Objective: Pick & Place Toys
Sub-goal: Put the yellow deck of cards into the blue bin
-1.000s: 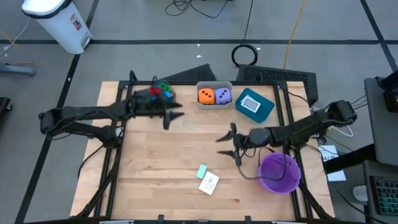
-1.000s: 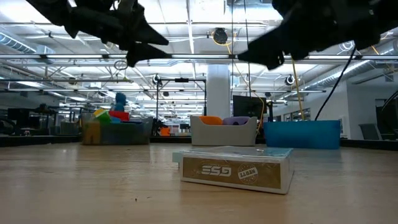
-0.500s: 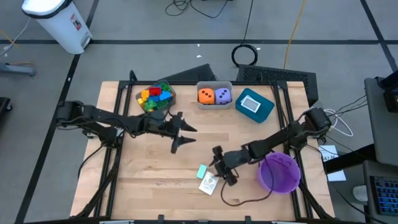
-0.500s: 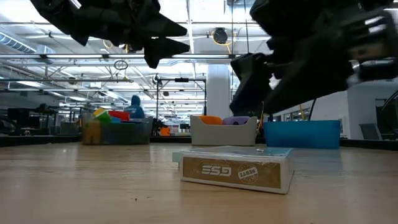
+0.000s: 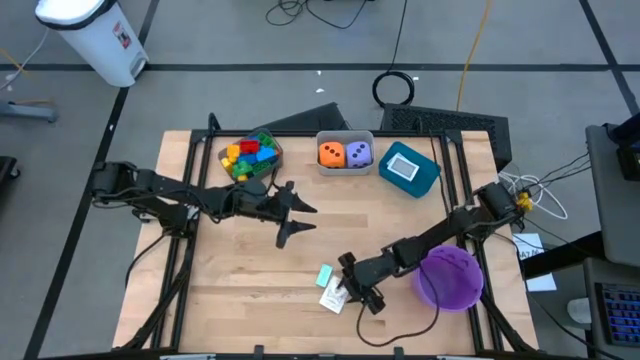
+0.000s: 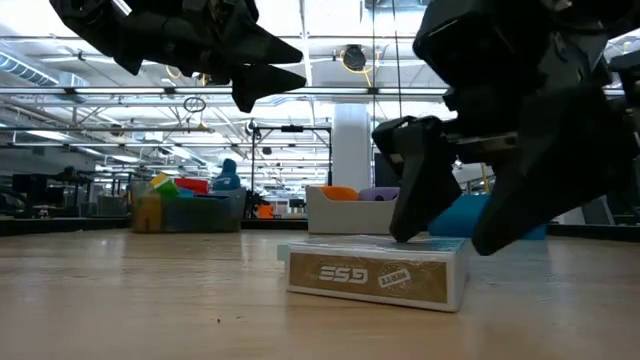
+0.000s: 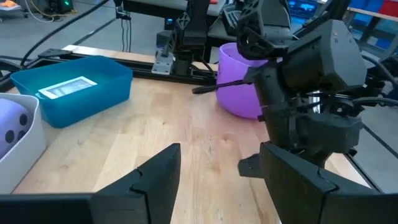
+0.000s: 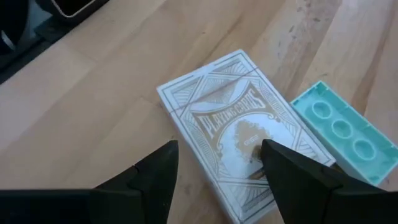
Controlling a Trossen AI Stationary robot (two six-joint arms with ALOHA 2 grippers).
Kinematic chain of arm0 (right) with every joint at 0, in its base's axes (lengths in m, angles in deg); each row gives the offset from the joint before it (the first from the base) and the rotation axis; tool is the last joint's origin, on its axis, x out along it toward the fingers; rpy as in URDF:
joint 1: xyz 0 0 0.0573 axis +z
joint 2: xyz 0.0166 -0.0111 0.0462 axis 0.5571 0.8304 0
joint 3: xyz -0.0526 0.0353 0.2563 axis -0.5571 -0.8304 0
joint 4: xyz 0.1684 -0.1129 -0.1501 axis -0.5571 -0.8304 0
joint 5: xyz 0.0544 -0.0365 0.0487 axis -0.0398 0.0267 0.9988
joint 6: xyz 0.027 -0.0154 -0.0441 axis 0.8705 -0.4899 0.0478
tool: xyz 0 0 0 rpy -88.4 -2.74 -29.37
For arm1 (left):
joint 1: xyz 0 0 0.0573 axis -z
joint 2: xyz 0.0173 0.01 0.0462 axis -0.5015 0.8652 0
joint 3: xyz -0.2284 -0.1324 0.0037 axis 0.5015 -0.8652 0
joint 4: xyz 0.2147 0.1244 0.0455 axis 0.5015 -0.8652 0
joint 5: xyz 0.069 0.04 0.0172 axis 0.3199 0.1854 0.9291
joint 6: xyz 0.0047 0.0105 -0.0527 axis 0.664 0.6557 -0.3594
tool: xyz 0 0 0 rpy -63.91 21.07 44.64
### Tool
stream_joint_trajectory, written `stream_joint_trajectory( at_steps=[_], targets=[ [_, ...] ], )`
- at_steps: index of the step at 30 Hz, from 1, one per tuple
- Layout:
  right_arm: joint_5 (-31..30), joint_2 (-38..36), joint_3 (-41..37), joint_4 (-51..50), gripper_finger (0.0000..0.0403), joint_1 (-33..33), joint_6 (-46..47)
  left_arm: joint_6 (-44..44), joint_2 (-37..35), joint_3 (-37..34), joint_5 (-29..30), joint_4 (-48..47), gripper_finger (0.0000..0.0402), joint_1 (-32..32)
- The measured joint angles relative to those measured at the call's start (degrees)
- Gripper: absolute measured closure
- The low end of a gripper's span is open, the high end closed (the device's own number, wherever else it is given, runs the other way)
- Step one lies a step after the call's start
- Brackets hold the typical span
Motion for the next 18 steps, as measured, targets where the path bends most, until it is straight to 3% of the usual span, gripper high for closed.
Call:
stream_joint_trajectory(
  at_steps=[12,18],
  targets=[
    [-20.0,-8.7,-0.1,-26.7,0.0181,-6.1,-1.4,-0.3,0.0,0.0,0.0,0.1,0.0176,0.0],
    [-21.3,-14.7,-0.2,-29.8,0.0181,-8.9,-1.1,1.1,0.0,0.0,0.0,0.0,0.0176,0.0]
  ],
)
